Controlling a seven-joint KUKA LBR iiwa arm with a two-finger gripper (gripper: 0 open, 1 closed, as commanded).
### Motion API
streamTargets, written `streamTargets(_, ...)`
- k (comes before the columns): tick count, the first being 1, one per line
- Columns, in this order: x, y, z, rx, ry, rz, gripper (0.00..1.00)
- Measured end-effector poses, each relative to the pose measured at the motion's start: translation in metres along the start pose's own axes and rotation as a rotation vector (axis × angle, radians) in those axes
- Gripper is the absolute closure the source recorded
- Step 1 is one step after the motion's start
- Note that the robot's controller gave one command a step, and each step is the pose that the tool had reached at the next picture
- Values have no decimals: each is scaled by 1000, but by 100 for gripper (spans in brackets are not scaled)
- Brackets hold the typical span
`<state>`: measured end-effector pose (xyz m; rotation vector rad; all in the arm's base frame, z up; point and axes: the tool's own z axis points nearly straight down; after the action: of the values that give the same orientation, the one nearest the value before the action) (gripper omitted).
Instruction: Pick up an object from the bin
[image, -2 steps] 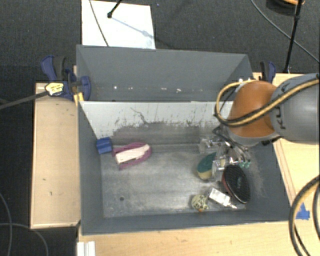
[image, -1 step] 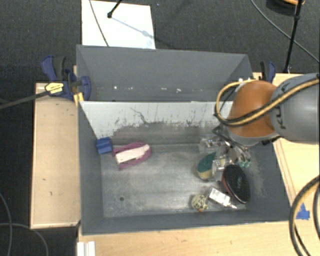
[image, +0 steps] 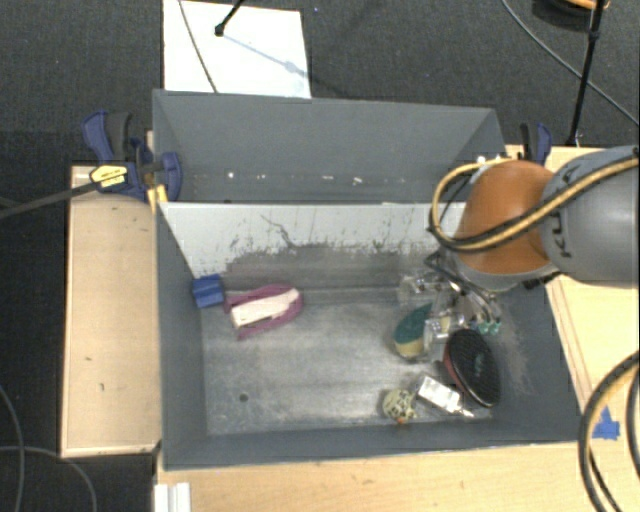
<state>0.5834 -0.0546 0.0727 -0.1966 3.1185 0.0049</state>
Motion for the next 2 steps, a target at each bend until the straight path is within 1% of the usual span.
streamTargets(1, 0, 0, 0, 0, 0, -1, 100)
streamTargets(2, -2, 0, -19, 2, 12, -4, 100)
